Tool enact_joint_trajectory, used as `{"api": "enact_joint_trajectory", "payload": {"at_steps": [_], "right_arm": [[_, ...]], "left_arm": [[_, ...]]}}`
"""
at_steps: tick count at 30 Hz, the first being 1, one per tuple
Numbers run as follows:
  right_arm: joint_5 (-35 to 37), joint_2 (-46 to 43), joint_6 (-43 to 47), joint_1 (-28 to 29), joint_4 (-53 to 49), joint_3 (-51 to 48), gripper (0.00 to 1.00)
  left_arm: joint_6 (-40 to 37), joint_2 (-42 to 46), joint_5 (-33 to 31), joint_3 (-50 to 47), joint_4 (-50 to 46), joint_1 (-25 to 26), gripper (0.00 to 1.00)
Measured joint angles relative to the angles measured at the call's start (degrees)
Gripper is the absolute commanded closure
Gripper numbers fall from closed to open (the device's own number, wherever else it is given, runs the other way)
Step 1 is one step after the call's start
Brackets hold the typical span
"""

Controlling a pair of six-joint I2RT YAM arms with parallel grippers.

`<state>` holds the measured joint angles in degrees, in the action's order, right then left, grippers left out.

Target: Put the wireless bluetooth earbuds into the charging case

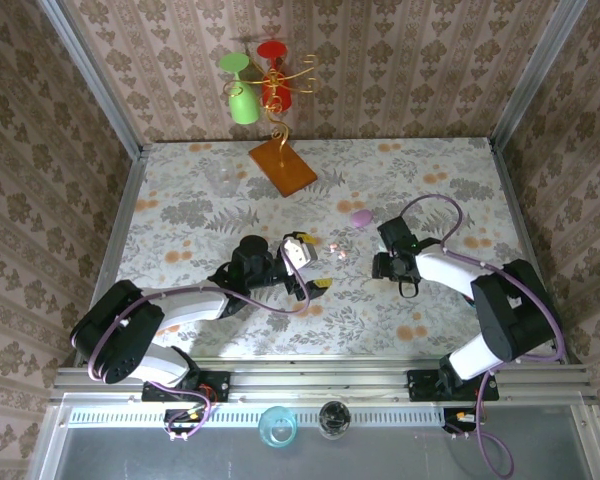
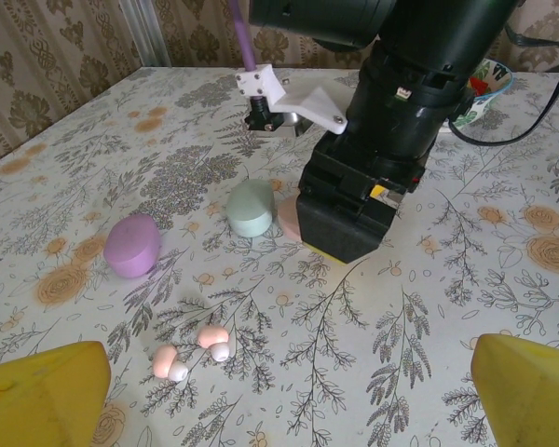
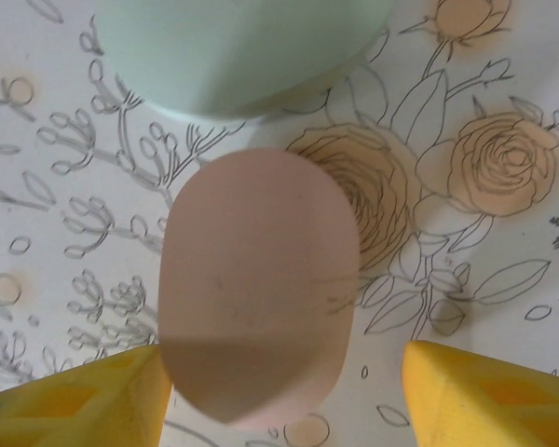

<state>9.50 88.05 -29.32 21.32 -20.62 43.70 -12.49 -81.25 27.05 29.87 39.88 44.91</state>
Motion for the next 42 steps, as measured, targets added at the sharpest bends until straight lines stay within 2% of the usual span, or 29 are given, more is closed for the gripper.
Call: {"api": "enact_joint_trajectory", "payload": {"at_steps": [15,25,34,39,42], "right_arm": [[2.6,3.8,-0.4,0.2,-0.6,3.0,0.57],[2.5,5.0,1.1,0.1,-1.3,4.3,0.51],[2.3,5.9,3.2,0.1,-2.7,5.9,0.62],[-1.2,1.8,7.6,0.7,-2.7,5.0,0.66],[-6.7,-3.9,12.2,1.6,-2.1,3.8,0.68]], "left_arm": [[0.9,0.0,-1.5,0.0,0.0,-0.4,0.00],[0.9,0.0,-1.2,0.0,0.0,-0.8,0.00],[1.6,0.0,-0.5,-0.2,0.5,-1.2,0.00],[2.9,0.1,2.6,-0.8,1.5,-3.6,0.00],[3.1,1.2,7.0,-2.1,1.9,-6.1,0.00]]}}
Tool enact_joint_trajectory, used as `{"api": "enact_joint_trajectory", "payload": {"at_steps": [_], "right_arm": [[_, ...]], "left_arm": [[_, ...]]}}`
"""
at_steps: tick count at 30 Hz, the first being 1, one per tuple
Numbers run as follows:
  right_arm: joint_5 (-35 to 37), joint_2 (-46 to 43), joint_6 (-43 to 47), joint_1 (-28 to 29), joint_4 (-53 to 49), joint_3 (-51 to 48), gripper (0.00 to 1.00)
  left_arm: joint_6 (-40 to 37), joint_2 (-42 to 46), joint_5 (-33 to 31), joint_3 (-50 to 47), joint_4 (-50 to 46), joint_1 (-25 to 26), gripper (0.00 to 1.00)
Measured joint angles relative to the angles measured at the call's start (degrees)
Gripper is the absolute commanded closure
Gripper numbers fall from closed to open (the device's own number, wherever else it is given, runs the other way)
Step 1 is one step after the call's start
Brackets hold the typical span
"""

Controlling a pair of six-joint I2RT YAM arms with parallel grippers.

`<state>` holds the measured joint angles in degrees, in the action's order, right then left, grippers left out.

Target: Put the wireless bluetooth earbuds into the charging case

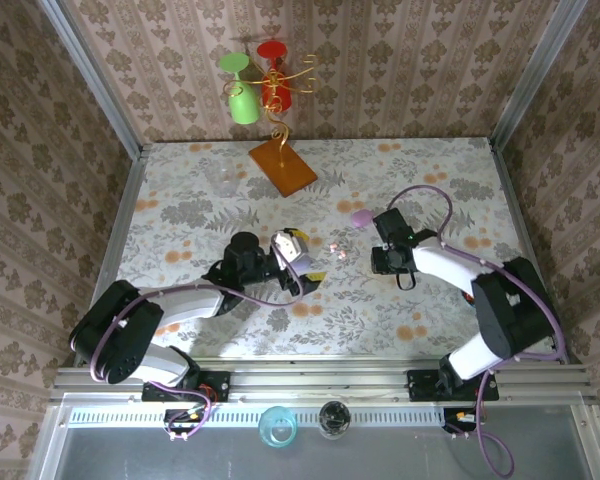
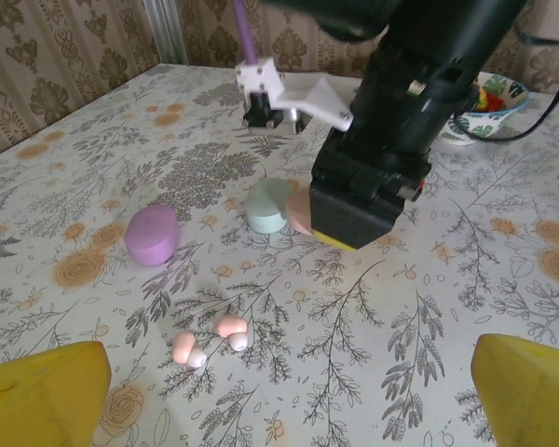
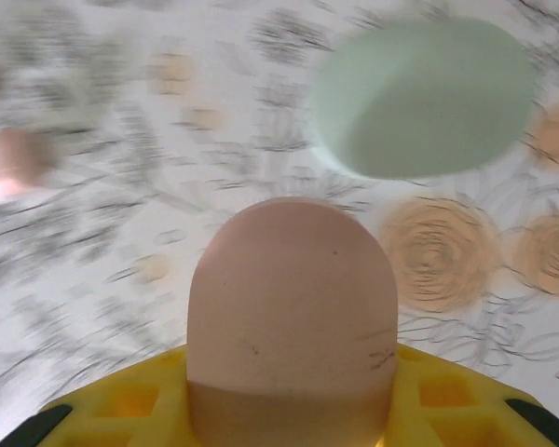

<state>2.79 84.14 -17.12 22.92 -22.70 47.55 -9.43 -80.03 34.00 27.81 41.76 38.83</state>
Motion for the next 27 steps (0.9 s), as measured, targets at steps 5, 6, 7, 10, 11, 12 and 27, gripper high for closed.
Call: {"api": "enact_joint_trajectory", "payload": {"at_steps": [5,6,7,10,11,12,27], "right_arm": [[-11.5,-5.9,8.6,0.9,0.9,0.0,0.68],[-13.5,-6.6,10.0,1.1,1.1,0.0,0.68],[-15.8,-7.6,11.7,1.4,1.7,-0.1,0.69],[-21.4,-9.9,16.2,2.6,3.6,-0.2,0.70],[-23.2,-10.5,17.8,3.2,3.9,-0.2,0.70],[-24.9,-11.0,19.3,3.8,4.1,-0.1,0.70],[-39.2,-8.5,37.8,13.8,-3.0,9.8,0.72]], "left_arm": [[-0.3,4.6,7.6,-0.5,-3.1,-2.5,0.06],[-0.5,5.6,8.8,-0.5,-4.1,-2.6,0.08],[-0.9,6.7,10.1,-0.3,-5.9,-2.6,0.08],[-2.0,9.0,13.4,0.2,-11.2,-2.9,0.09],[-2.4,9.7,14.4,0.5,-13.1,-3.0,0.09],[-2.6,10.1,15.1,0.7,-14.5,-3.3,0.10],[-2.5,11.4,24.2,1.9,-23.0,-4.4,0.25]]}}
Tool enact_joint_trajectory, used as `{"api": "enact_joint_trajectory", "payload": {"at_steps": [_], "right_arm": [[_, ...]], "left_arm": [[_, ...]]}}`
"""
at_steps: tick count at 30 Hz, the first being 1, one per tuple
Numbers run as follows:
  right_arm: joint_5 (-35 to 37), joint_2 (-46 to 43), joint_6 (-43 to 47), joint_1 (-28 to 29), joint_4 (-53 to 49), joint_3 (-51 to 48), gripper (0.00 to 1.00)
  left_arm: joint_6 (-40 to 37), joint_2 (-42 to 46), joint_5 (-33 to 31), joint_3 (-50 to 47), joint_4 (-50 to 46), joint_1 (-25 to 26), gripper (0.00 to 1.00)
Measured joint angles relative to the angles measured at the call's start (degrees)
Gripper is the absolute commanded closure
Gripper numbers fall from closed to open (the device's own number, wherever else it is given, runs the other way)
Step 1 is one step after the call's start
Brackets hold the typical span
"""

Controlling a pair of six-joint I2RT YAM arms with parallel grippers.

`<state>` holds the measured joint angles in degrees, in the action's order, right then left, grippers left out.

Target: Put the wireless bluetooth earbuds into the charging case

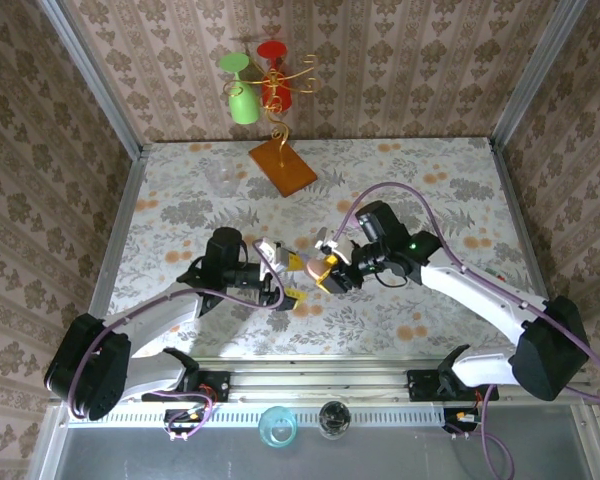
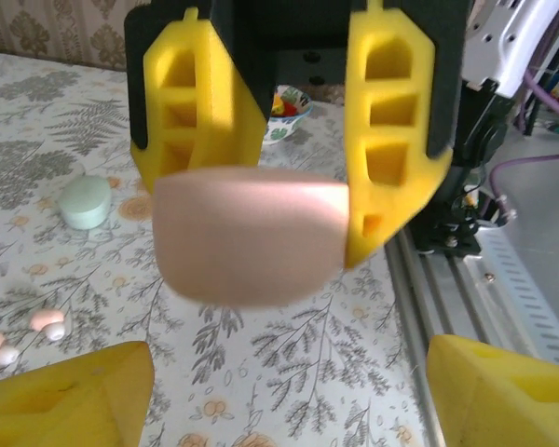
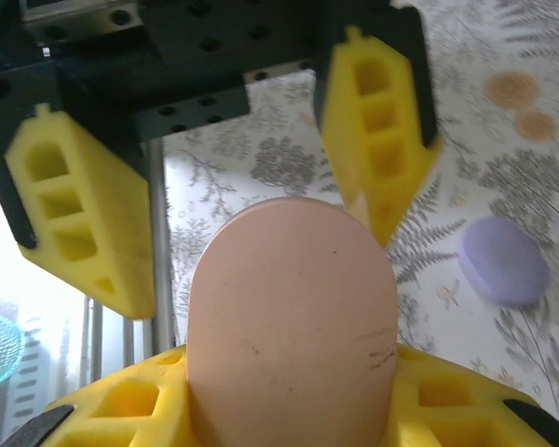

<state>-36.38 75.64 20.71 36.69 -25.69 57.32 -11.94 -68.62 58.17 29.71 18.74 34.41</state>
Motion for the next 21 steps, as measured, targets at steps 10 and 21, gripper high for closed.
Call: {"api": "enact_joint_trajectory", "payload": {"at_steps": [10,21], "right_arm": [[-2.5,2.8,5.0,1.5,-3.0,1.8,0.72],[-2.9,2.8,7.3,1.5,-2.9,1.8,0.72]], "left_arm": [[4.1,-2.8,4.7,0.6,3.9,0.5,0.35],[6.0,-3.8,6.6,2.4,3.5,0.4,0.48]]}}
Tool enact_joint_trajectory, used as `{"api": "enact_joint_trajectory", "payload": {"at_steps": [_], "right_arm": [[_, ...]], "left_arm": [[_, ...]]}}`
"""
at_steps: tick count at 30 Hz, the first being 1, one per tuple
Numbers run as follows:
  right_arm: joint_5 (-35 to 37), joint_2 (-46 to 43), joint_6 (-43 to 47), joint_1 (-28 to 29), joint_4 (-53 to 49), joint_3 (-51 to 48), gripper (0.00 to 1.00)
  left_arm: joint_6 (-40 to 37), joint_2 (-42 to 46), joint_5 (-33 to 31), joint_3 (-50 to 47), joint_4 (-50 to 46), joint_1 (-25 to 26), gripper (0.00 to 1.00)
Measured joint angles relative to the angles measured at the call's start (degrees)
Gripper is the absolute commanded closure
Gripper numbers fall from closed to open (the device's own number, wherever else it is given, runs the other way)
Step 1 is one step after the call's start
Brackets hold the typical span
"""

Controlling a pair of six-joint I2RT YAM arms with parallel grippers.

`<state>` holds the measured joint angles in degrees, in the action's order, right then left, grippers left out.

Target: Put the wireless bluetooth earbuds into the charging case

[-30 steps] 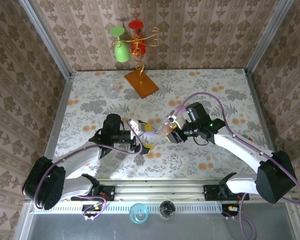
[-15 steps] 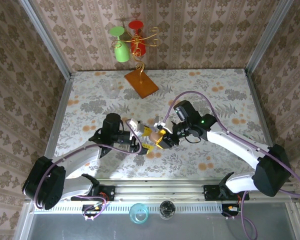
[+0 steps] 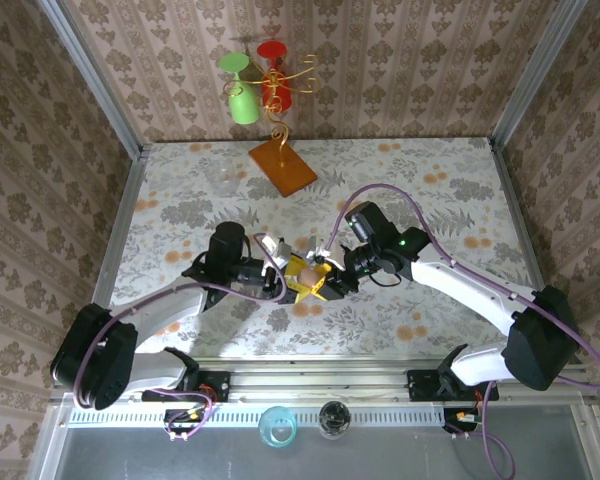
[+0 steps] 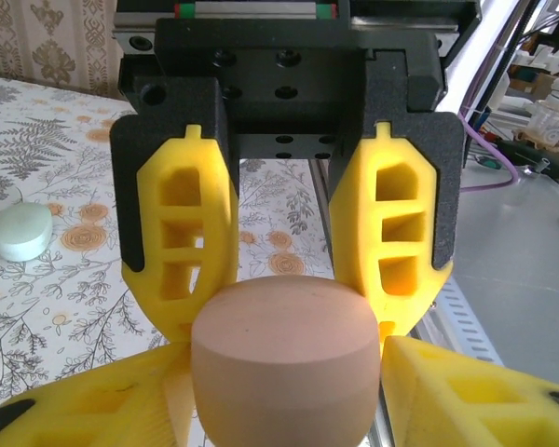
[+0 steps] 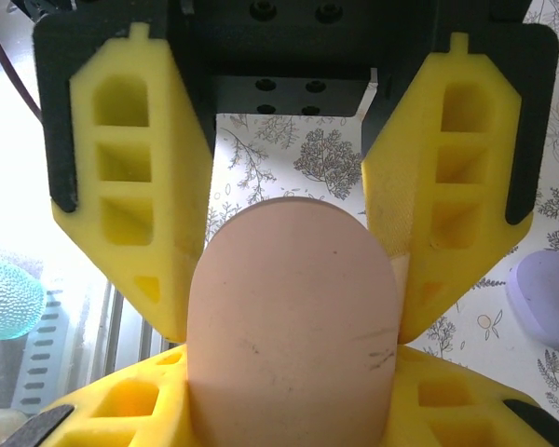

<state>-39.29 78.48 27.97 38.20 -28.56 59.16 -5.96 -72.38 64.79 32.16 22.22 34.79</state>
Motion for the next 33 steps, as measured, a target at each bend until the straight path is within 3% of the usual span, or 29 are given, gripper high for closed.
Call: {"api": "enact_joint_trajectory", "payload": {"at_steps": [20,26,33], "right_arm": [[1.1,-2.2,0.6,0.0,2.8,-2.5,0.73],[1.1,-2.7,0.4,-0.1,4.0,-3.3,0.73],[1.1,-2.8,0.3,-0.1,4.2,-3.4,0.73]], "left_arm": [[0.0,-1.4,1.7,1.0,-0.4,0.0,0.43],[0.0,-1.6,2.1,1.0,-0.4,0.0,0.37],[-0.1,-1.6,2.3,1.2,-0.8,0.0,0.39]]}}
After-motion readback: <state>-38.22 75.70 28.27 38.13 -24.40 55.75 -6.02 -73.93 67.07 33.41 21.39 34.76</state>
